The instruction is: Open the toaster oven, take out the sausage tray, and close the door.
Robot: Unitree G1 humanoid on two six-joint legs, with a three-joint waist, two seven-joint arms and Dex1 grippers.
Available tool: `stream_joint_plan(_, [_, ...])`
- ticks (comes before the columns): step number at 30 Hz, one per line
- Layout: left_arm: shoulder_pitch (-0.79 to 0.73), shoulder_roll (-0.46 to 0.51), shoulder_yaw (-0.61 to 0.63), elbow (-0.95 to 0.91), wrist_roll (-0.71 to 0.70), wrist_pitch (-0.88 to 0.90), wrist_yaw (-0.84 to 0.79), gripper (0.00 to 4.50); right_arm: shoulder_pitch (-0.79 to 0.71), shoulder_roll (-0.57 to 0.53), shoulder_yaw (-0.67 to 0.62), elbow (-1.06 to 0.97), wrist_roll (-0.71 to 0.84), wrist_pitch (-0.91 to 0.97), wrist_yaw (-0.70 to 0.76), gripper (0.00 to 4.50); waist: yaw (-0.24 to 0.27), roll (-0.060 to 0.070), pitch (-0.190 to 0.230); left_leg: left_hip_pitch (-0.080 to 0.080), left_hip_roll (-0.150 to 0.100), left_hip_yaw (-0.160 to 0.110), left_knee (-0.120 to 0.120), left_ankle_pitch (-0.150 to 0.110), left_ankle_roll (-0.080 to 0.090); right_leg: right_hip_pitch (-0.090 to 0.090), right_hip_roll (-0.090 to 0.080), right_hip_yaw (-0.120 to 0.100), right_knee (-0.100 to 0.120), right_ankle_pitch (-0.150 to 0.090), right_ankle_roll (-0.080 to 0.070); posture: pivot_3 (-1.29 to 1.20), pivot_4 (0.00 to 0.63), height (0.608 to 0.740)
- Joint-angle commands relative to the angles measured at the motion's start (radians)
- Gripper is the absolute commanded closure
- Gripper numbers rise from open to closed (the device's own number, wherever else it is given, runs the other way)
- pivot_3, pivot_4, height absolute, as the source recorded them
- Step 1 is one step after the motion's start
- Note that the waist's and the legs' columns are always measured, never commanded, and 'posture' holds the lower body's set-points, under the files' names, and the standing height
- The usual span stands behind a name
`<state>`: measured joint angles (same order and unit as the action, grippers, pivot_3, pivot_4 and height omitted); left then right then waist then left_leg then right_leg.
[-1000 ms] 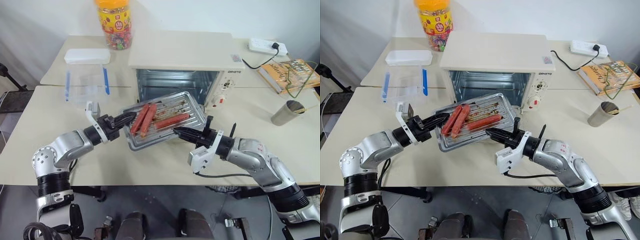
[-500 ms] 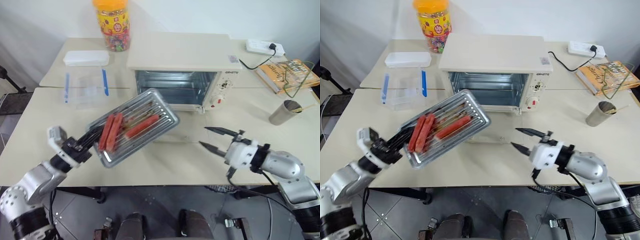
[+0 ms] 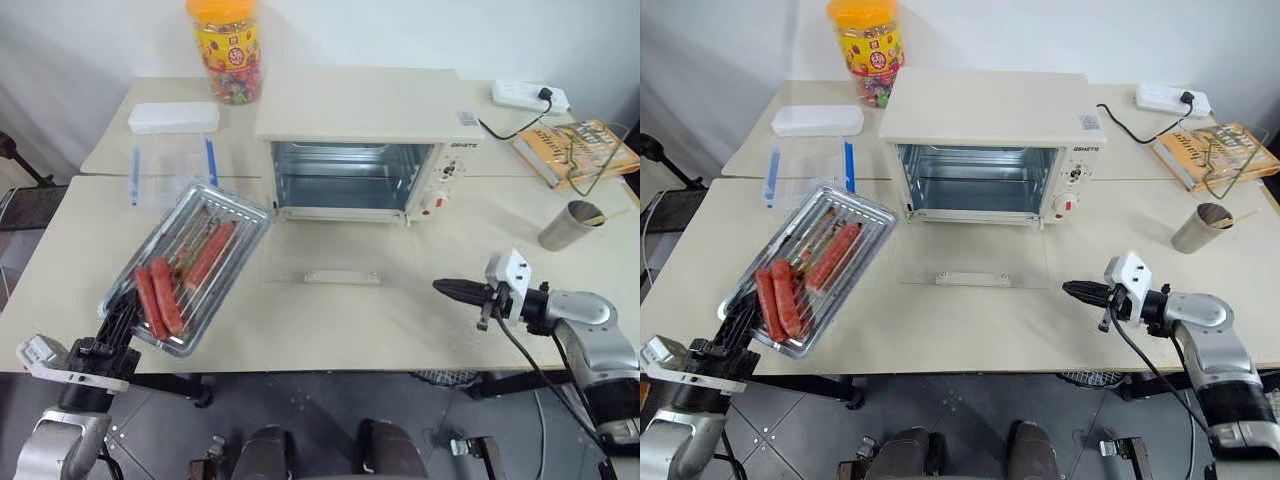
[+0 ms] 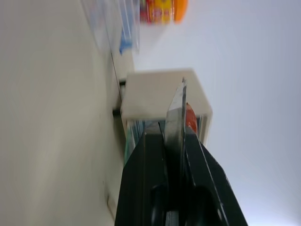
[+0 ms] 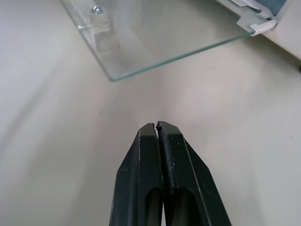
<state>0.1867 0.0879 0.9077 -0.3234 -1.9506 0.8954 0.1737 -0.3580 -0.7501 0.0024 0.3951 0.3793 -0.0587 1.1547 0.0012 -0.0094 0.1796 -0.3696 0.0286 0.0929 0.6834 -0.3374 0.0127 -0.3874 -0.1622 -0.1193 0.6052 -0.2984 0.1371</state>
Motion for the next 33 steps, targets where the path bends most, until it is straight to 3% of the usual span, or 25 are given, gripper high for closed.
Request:
stream_joint_plan(1, [0.003,-0.044,0.013,-0.089,-0.022,-0.1,0.049,4.5,-0.065,0.043,0.006,0.076,-0.009,0.01,0.05,4.42,0.0,0.0,0.0,0.0,0.0,0.0,0.0,0.0,0.0,0.0,0.0,0.0,0.0,0.0,0.0,0.0,0.15,0.74])
stream_joint_plan(11, [-0.005,-0.102,-0.036,-0.18,-0.022,-0.243,0.126,4.5,-0.118,0.109,-0.056,0.024,0.112,0.187,0.159,4.42,0.003,0.0,0.0,-0.001,0.0,0.0,0.0,-0.001,0.001,0.0,0.001,0.0,-0.001,0.0,0.0,0.0,0.15,0.74])
stream_joint_plan(20, [0.023,-0.087,-0.078,-0.225,-0.022,-0.274,0.135,4.5,-0.141,0.121,-0.254,-0.297,0.334,0.419,-0.038,4.42,0.008,0.0,0.0,-0.002,0.0,0.0,0.0,-0.003,0.0,-0.001,0.001,0.0,-0.002,0.0,0.0,0.0,0.15,0.74])
stream_joint_plan(26, [0.045,-0.048,-0.112,-0.238,-0.022,-0.253,0.112,4.5,-0.205,0.15,-0.316,-0.459,0.48,0.57,-0.201,4.42,0.014,0.0,0.0,-0.002,0.001,0.002,0.0,-0.004,0.001,-0.003,0.002,0.002,-0.002,0.0,0.0,0.0,0.15,0.74])
stream_joint_plan(30, [0.081,-0.04,-0.189,-0.259,-0.022,-0.227,0.109,4.5,-0.14,0.121,-0.307,-0.574,0.429,0.538,-0.216,3.56,0.026,0.0,0.0,-0.003,0.001,0.002,0.0,-0.006,0.001,-0.003,0.002,0.003,-0.003,0.0,0.0,0.0,0.15,0.74])
stream_joint_plan(33, [0.094,0.0,-0.264,-0.225,-0.022,-0.166,0.091,4.5,0.0,0.042,-0.279,-0.664,0.322,0.429,-0.094,2.63,0.035,-0.001,0.0,-0.005,-0.001,0.002,0.0,-0.008,0.003,-0.003,0.001,0.003,-0.005,0.0,0.0,0.0,0.15,0.74])
